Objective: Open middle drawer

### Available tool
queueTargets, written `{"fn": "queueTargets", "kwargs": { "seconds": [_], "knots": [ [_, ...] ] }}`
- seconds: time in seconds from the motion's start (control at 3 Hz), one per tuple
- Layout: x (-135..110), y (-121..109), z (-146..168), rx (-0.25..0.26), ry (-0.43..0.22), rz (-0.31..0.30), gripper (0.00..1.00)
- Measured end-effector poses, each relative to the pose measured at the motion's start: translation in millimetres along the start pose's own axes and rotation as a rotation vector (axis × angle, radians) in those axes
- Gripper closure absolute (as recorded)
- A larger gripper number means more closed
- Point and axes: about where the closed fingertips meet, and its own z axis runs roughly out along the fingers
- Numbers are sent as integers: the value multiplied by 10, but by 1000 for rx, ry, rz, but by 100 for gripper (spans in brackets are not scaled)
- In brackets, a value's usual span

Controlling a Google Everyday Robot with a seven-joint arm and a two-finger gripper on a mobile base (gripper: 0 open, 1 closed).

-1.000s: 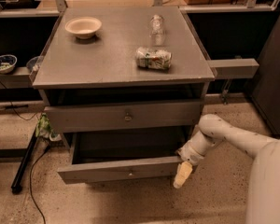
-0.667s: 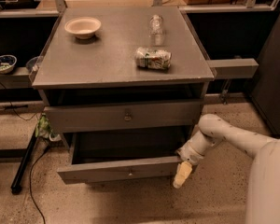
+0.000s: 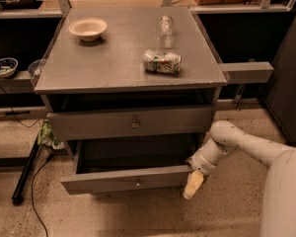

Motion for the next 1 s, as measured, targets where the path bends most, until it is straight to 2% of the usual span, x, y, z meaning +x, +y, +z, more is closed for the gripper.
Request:
{"fn": "queueTargets", "kwargs": {
  "seconds": [1.0],
  "knots": [
    [20, 32, -16, 2, -3, 6, 0]
  ]
}}
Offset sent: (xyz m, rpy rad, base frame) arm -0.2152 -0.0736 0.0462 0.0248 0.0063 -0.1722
